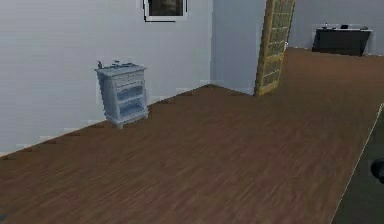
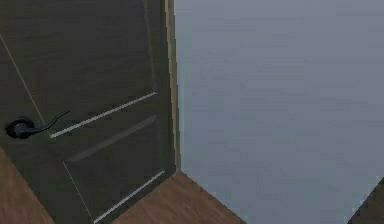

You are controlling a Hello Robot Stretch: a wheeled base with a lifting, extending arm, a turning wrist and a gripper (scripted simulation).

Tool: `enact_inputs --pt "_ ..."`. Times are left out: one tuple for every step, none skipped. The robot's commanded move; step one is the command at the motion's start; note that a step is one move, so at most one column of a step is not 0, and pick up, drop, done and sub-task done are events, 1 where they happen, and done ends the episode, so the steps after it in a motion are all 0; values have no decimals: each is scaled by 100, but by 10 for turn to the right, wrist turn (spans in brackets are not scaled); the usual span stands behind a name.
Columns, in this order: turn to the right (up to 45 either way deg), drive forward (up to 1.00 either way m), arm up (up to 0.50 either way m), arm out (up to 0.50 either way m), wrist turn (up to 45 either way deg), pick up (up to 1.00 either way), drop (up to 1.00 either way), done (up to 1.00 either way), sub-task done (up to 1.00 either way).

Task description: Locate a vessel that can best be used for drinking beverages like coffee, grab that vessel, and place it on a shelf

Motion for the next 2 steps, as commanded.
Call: enact_inputs --pt "30 0 0 0 0 0 0 0 0" --pt "0 100 0 0 0 0 0 0 0"
